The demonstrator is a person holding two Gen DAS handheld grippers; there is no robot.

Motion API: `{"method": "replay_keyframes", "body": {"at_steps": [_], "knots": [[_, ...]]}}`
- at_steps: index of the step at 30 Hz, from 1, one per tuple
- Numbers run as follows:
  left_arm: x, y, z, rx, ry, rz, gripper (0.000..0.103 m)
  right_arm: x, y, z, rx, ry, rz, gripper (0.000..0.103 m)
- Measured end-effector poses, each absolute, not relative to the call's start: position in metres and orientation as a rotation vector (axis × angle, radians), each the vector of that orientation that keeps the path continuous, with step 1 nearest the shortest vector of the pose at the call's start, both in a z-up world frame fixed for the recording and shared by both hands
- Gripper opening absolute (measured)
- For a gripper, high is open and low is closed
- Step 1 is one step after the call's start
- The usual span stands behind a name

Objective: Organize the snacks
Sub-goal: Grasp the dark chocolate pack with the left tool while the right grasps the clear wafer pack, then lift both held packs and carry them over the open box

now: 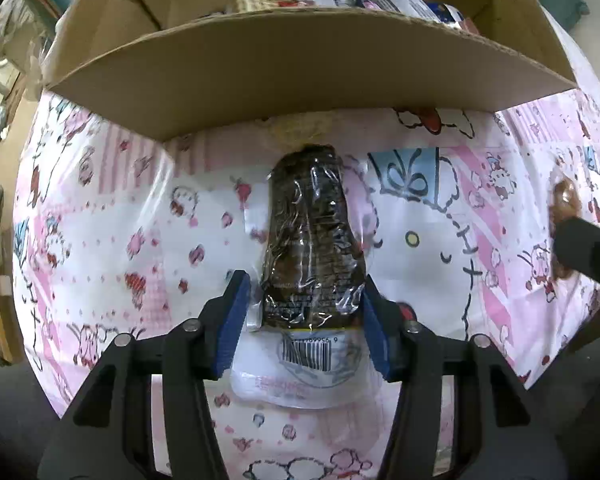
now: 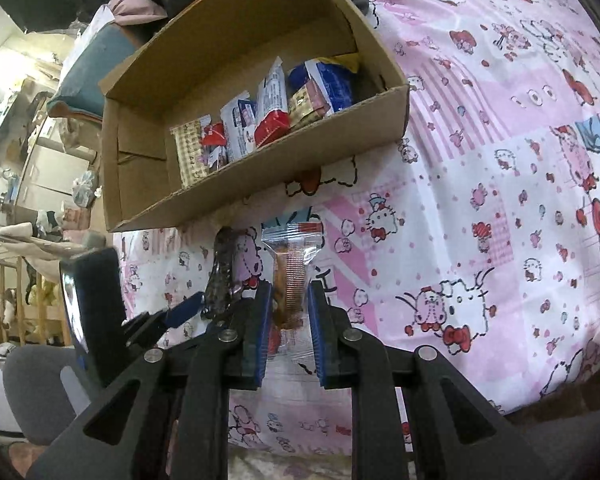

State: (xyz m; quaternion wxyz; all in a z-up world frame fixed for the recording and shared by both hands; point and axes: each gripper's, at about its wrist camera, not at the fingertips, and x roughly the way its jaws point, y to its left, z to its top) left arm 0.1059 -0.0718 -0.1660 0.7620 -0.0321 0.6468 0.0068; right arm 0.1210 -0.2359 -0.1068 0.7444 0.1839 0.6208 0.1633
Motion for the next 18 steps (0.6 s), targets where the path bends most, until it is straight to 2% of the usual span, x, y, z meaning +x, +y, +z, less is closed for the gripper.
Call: {"method": "replay_keyframes", "body": {"at_steps": [18], "knots": [[0.046,-0.031,-0.107,-0.164,1.364,-0.013,0.045,0.12,-0.228,-0.107,0.423,1.361,0.39,0.019]]}}
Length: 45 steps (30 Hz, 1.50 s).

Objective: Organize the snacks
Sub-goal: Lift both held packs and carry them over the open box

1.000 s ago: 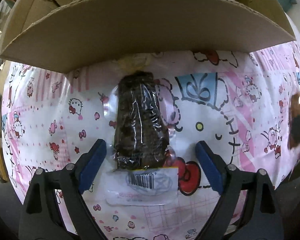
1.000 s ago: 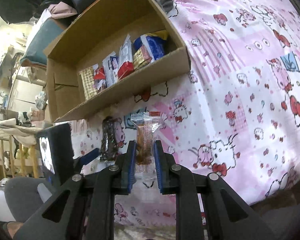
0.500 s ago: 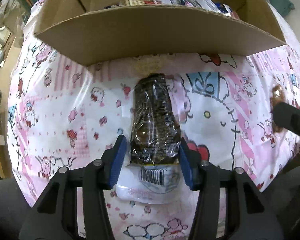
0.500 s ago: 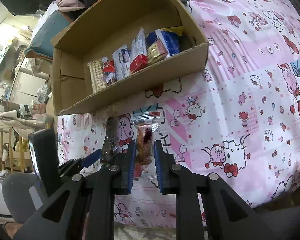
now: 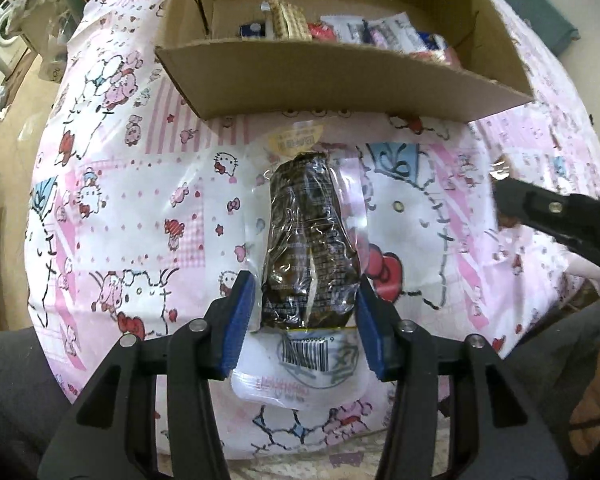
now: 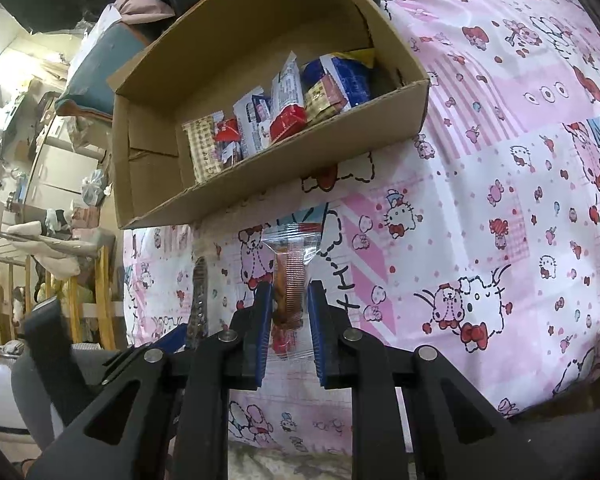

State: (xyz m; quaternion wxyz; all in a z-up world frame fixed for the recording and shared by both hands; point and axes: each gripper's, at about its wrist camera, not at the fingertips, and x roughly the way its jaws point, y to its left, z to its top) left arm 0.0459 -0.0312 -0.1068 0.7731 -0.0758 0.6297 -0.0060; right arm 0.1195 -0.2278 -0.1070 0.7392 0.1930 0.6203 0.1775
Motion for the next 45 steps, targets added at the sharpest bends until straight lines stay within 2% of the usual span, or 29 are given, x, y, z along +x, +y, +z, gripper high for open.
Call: {"method": "replay_keyframes", "body": {"at_steps": [5,11,18,26,34,45], "knots": [[0.014,-0.018,-0.071,-0.195,1.323,-0.044,0.045,0.116,-0.227,-0.103,0.433,1.355,0.409,0.019],[-0.009,-0.005,-0.013,-0.175,1.163,-0.034,0.045,0.109,-0.228,-0.086,0.468,1.296,0.474,0.019],[0.036,0.004,0.035,-0.177,1.006,-0.011,0.045,0.113,-0.235,-0.049,0.521,1.092,0.564,0.019],[0.096,0.0,0.033,-0.163,0.964,0.004,0.045,0.137,-0.252,-0.029,0.58,0.965,0.573,0.019],[0.135,0.001,0.017,-0.165,0.982,0.009,0.045,0.166,-0.257,-0.03,0.661,0.961,0.592,0.019],[0.183,-0.007,-0.005,-0.156,1.005,0.013,0.045,0.207,-0.245,-0.034,0.569,0.982,0.563,0.019]]}}
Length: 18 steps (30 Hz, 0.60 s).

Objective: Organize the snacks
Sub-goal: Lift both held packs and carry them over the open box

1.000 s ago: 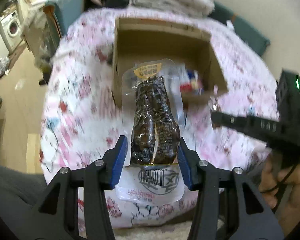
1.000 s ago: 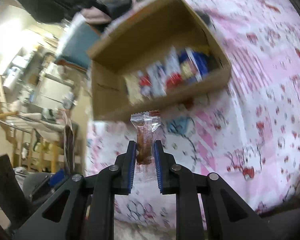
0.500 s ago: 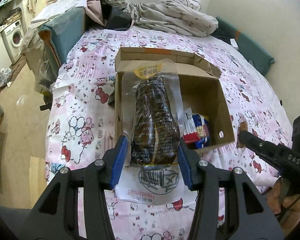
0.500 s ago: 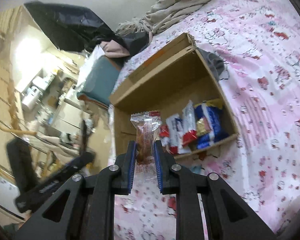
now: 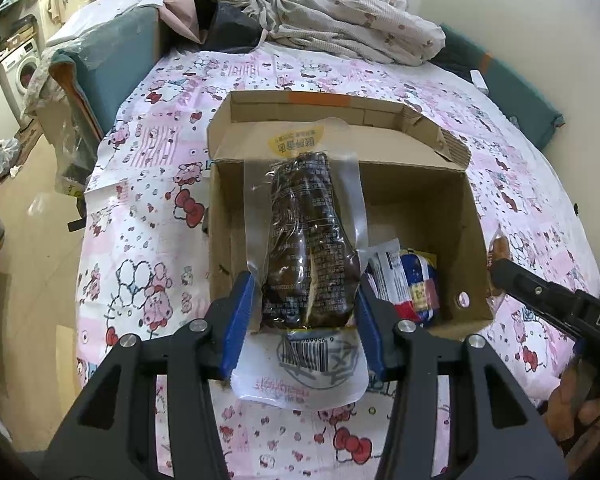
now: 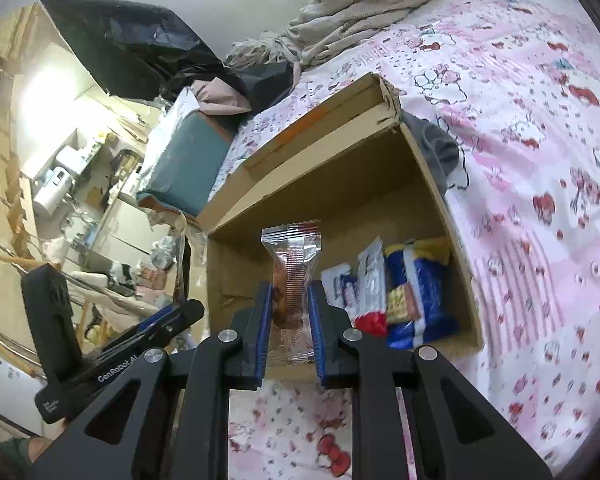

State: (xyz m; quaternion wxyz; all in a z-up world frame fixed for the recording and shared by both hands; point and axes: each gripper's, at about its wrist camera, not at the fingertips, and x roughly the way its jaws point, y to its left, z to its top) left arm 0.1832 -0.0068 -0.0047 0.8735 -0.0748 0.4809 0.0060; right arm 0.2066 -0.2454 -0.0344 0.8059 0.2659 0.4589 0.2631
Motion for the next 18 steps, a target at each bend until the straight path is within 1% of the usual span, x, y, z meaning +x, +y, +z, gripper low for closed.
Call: {"method": "replay_keyframes", "body": {"at_steps": [13,18], "knots": [[0.22,-0.019,-0.042,-0.141,1.04,-0.014,0.045,0.236,-0.237,-0.081,0.535,1.125,0.475,0.019],[0.224,-0.023,-0.05,-0.105,1.02,-0.024,0.046,0.238,-0.231,-0.098,0.516,1.185,0.465,0.019]]}}
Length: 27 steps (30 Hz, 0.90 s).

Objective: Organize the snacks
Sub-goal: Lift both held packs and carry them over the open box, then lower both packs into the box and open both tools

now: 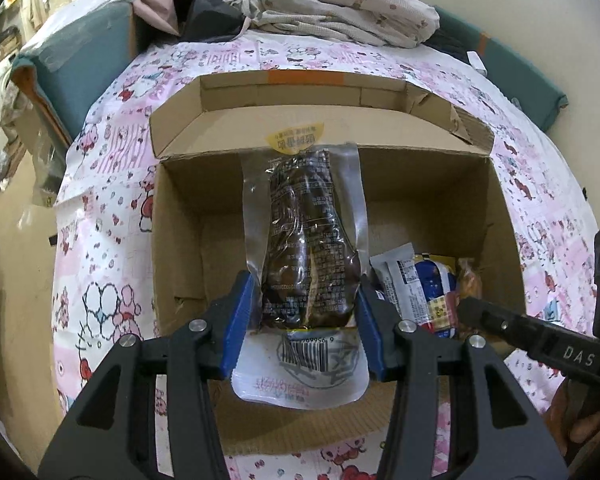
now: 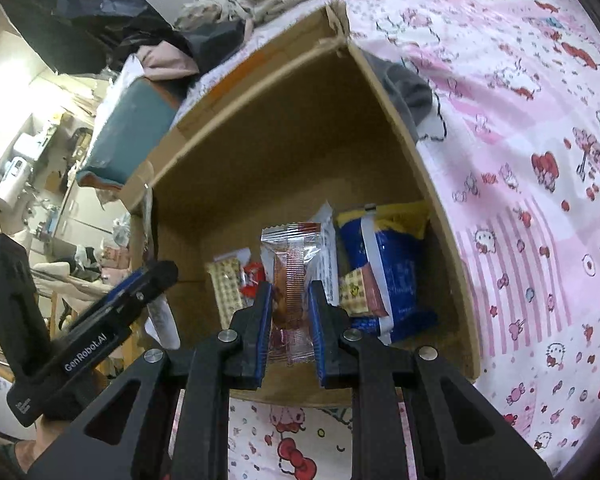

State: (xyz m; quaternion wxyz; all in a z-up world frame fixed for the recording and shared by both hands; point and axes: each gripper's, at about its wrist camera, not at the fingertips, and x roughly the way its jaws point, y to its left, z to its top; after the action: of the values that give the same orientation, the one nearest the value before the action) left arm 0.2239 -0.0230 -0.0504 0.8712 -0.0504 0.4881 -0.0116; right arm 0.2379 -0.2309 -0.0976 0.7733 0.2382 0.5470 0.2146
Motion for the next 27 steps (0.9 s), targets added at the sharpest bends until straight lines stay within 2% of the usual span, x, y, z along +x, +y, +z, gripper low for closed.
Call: {"method": "replay_keyframes", "body": {"at_steps": [13,20,23,24,25,26,27], "knots": [[0.229,-0.027,-0.051,-0.088,1.006,-0.047,0.049,0.239,-0.219,-0.112,0.477,1.248,0.46,0.021],[0.23,-0.025,-0.053,-0.108,1.018,-0.052,0.055,0.239,-0.219,-0.112,0.493,1.246,0.469,0.023],[0.229,-0.023,-0.052,-0.134,1.025,-0.063,0.063,0.239,-0.22,-0.11,0.515,1.236,0.476,0.023],[0.229,-0.023,-0.052,-0.137,1.026,-0.066,0.064,0.239,-0.222,-0.109,0.524,1.231,0.481,0.024],[0.229,-0.023,-0.051,-0.136,1.027,-0.068,0.069,0.239,-0.223,-0.108,0.534,1.224,0.486,0.026],[0.229,-0.023,-0.051,-0.133,1.028,-0.064,0.077,0.239,-0.225,-0.106,0.551,1.212,0.491,0.033],[0.228,-0.024,-0.051,-0.131,1.025,-0.059,0.08,0.238,-0.227,-0.105,0.565,1.201,0.496,0.046]]}}
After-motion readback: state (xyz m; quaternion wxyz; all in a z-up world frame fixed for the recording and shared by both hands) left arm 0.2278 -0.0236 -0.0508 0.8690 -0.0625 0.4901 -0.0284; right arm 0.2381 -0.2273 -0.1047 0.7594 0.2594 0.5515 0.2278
